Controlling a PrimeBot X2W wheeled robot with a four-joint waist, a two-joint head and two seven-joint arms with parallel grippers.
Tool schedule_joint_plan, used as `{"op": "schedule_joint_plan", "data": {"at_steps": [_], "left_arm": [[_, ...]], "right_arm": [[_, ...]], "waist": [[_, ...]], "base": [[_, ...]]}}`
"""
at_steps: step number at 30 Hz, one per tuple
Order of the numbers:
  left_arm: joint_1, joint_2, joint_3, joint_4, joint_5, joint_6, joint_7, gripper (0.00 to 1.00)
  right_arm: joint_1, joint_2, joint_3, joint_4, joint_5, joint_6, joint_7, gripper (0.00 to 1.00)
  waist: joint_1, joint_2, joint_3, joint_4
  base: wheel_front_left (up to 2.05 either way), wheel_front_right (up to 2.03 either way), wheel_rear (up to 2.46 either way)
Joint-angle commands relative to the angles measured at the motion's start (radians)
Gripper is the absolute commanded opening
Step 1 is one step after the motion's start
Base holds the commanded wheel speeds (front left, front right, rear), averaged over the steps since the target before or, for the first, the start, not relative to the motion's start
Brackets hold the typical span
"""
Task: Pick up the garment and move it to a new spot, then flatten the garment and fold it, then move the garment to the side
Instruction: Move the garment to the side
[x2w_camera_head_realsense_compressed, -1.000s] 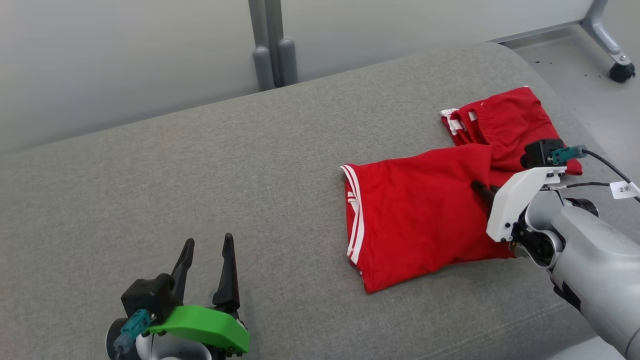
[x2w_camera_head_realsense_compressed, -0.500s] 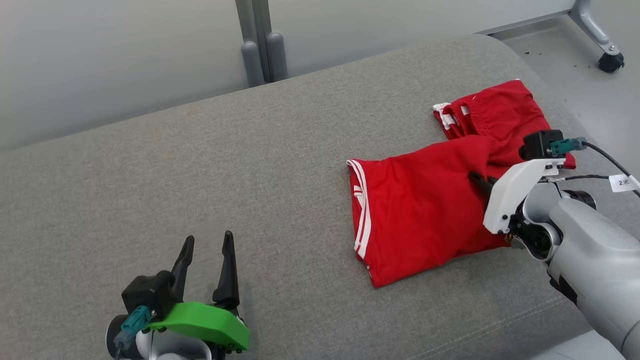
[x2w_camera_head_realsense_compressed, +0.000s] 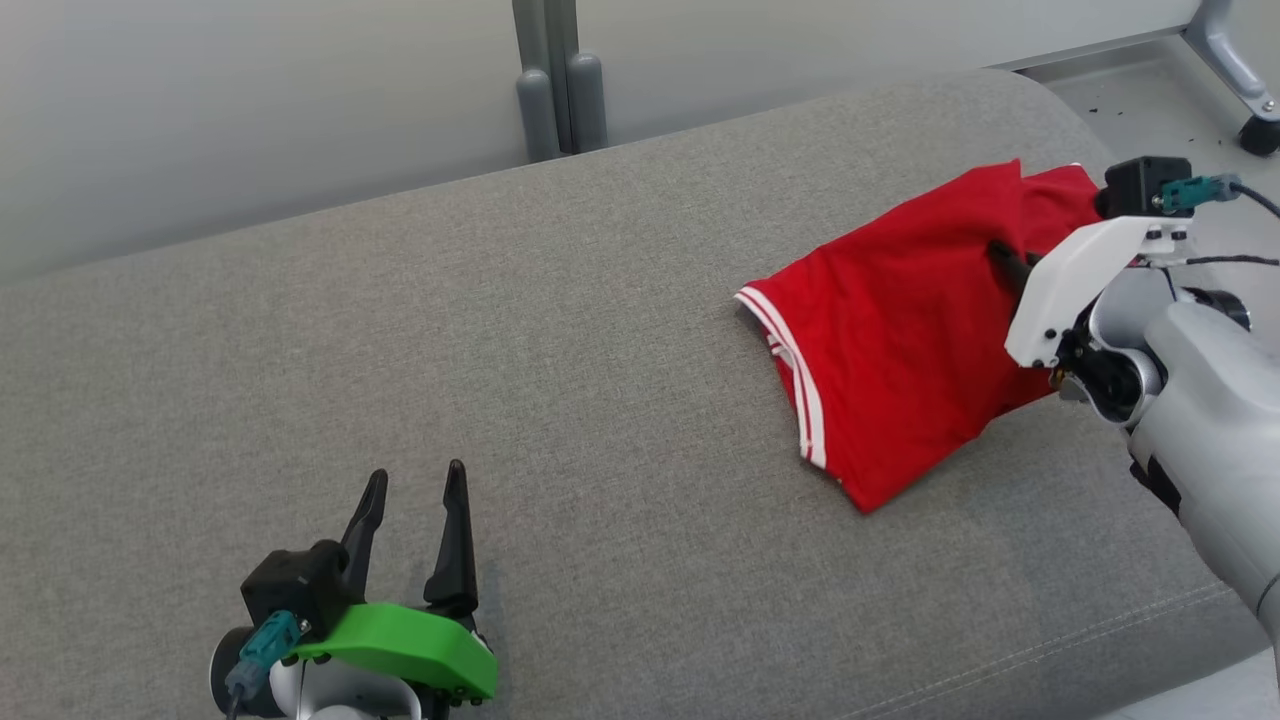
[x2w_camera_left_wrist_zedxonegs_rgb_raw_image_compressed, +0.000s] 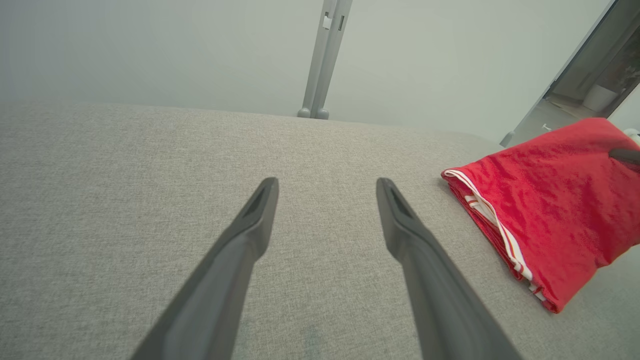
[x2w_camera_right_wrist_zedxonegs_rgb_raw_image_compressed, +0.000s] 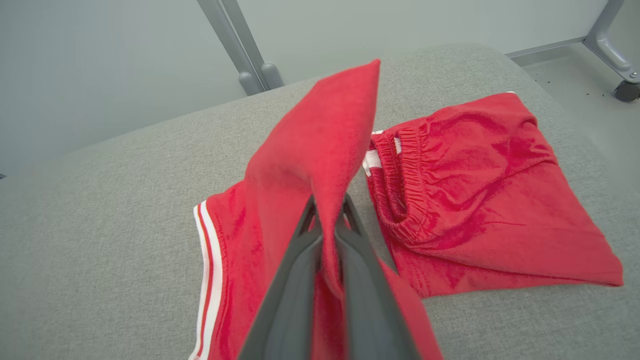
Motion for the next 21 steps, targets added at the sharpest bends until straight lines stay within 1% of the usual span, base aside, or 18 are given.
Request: {"op": "schedule_joint_plan", "data": {"at_steps": [1,4,10,21], "left_arm": [[-0.017,0.007,0.002,-0.002,-0.007,0.003,0.0,1.0],[-0.023,0.01,0.002,-0.003,-0.004,0.001,0.001,1.0],[-0.03,0.018,0.001,-0.008,0.002,0.004,0.003,1.0],[-0.031,0.037,-0.006,-0.023,0.012,0.012,0.017,1.0]], "right_arm": [[-0.024,-0.001,-0.007,0.015,-0.011,0.0,0.001,0.0],[-0.064,-0.004,-0.016,0.051,-0.029,0.0,0.006,0.0],[-0.128,-0.03,-0.015,0.114,-0.075,0.0,0.007,0.0],[-0.202,-0.104,-0.033,0.189,-0.105,0.0,0.023,0.0]], "waist": [[0.0,0.0,0.009,0.005],[0.0,0.0,0.021,0.012],[0.0,0.0,0.043,0.025],[0.0,0.0,0.067,0.05]], "base": [[0.0,0.0,0.0],[0.0,0.0,0.0],[0.0,0.0,0.0],[0.0,0.0,0.0]]}}
